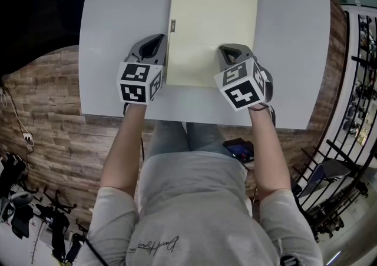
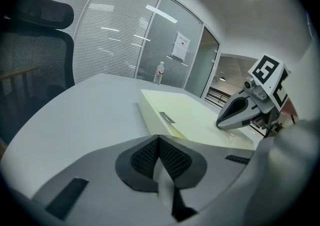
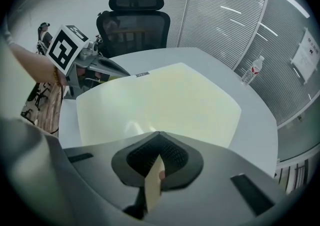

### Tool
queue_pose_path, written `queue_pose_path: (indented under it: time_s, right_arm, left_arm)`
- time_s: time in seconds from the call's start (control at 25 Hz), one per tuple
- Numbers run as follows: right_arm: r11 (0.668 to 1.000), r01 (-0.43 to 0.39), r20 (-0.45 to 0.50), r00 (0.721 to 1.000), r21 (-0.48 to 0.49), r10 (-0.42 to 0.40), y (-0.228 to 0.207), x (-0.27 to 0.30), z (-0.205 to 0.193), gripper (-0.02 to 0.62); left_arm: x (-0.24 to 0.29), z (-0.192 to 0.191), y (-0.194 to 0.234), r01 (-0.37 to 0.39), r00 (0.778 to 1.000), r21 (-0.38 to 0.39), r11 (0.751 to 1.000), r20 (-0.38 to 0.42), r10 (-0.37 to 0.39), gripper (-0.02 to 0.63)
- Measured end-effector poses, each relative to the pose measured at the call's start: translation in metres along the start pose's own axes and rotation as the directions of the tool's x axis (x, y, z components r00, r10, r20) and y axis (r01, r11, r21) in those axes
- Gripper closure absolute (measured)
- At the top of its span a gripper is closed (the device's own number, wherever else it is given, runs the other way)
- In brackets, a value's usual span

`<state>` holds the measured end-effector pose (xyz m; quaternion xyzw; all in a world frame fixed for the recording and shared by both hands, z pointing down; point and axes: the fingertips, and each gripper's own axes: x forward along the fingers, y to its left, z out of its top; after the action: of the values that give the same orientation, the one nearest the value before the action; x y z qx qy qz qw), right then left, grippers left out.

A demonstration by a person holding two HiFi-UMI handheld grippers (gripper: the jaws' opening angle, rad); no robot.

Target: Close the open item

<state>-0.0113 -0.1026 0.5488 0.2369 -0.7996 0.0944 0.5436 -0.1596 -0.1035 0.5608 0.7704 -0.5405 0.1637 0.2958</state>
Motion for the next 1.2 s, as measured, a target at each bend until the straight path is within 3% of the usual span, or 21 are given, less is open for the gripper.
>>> queue_pose_path:
  time_s: [1.2]
  right_arm:
    - [0.999, -0.021, 0.020, 1.000, 0.024, 0.020, 0.0001, -0.0004, 0.0023, 0.582]
  left_arm:
    - [0.0005, 0.0004, 0.0025, -0.014, 1.000, -0.008, 1.000, -0.004, 0.014, 0.598]
